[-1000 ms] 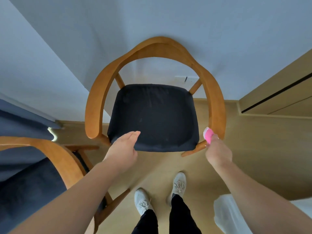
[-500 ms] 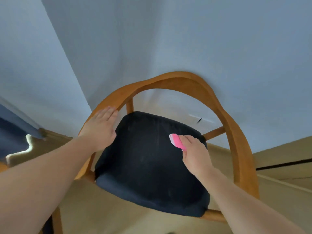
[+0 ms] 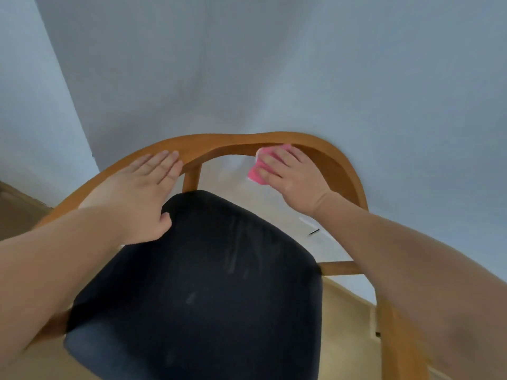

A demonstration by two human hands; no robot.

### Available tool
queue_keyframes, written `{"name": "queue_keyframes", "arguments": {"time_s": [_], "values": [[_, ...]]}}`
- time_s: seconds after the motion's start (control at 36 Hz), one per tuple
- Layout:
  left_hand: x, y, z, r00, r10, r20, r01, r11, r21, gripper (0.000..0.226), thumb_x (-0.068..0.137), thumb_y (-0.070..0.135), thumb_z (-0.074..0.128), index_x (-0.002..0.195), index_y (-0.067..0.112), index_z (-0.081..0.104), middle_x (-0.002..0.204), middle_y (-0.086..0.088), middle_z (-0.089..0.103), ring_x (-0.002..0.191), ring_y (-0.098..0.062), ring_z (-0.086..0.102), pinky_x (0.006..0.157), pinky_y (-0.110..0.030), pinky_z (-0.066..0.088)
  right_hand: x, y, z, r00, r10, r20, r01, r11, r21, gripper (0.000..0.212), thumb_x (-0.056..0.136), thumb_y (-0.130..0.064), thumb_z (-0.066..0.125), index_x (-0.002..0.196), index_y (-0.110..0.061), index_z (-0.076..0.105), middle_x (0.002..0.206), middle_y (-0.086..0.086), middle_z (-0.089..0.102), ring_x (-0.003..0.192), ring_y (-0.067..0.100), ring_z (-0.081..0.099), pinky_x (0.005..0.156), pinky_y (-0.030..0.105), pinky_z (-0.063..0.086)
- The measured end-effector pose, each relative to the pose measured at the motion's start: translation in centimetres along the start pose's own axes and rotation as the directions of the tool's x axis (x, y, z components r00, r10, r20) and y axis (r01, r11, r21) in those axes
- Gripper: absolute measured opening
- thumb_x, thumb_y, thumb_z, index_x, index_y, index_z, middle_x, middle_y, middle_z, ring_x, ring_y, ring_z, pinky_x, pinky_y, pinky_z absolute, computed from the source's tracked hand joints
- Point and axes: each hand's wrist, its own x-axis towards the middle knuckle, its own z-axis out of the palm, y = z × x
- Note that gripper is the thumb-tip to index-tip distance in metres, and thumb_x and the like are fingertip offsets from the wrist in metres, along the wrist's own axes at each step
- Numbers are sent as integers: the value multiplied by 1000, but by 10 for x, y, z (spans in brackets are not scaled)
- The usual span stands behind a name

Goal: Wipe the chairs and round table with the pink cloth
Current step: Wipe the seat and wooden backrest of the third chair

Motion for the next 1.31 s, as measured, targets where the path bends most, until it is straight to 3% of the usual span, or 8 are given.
{"name": "queue_keyframes", "arguments": {"time_s": [0.08, 0.17, 0.22, 0.31, 0.53, 0.78, 0.92, 1.31], "values": [[-2, 2, 0, 1000, 11, -6, -11, 1000, 27, 89, 82, 58, 16, 115, 16, -55, 129, -3, -53, 131, -17, -34, 110, -34, -17, 15, 18, 16, 978, -88, 190, 129, 969, -212, 47, 91, -15, 47, 137, -11, 53, 149, 16, 42, 134, 42, 41, 115, 57, 21], [-2, 2, 0, 1000, 3, 8, -3, 1000, 25, 91, 81, 59, 17, 113, 17, -56, 126, -2, -54, 129, -17, -35, 109, -33, -17, 14, 30, 38, 928, -33, 370, 171, 922, -347, 60, 96, -21, 21, 155, -14, 11, 162, 10, -6, 149, 35, 0, 114, 53, -17], [-2, 1, -1, 1000, 4, 19, -5, 1000, 29, 92, 80, 61, 17, 112, 17, -58, 125, -2, -55, 129, -17, -35, 109, -33, -17, 8, 37, 48, 921, -4, 388, 178, 893, -413, 63, 94, -22, 14, 151, -14, -13, 154, 6, -28, 148, 30, -17, 113, 51, -23], [-2, 1, -3, 999, 2, 33, -3, 1000, 30, 94, 79, 63, 18, 111, 17, -58, 124, -2, -56, 128, -17, -35, 108, -33, -17, -2, 40, 56, 913, 53, 404, 151, 878, -455, 66, 93, -24, 9, 143, -12, -32, 148, 7, -38, 138, 27, -35, 108, 49, -31], [-5, 1, -9, 1000, 12, 26, -13, 1000, 20, 93, 80, 63, 18, 119, 15, -52, 131, -3, -50, 132, -16, -33, 110, -33, -16, -65, 33, 69, 826, 268, 496, -29, 899, -438, 62, 92, -27, 0, 142, -12, -34, 148, 10, -40, 133, 30, -40, 107, 49, -30], [-5, 0, -6, 999, 30, -17, -30, 1000, -4, 92, 77, 64, 17, 123, 16, -46, 141, -5, -39, 135, -15, -28, 113, -34, -11, -141, -7, 69, 586, 516, 625, -259, 850, -459, 65, 94, -29, 3, 143, -7, -33, 147, 15, -41, 132, 36, -42, 104, 53, -33], [-4, -1, -3, 999, 32, -29, -32, 999, -6, 93, 77, 64, 20, 120, 18, -48, 141, -3, -39, 132, -13, -30, 112, -32, -12, -174, -24, 69, 503, 561, 658, -339, 828, -447, 66, 93, -30, 4, 140, -7, -36, 145, 19, -44, 129, 40, -45, 106, 56, -30], [-1, -3, 1, 995, 51, -81, -52, 999, -5, 92, 76, 64, 20, 123, 18, -45, 144, -3, -34, 134, -13, -27, 112, -32, -11, -162, -10, 79, 531, 556, 640, -345, 831, -436, 64, 86, -23, -8, 138, -6, -40, 143, 20, -47, 129, 40, -46, 103, 60, -31]]}}
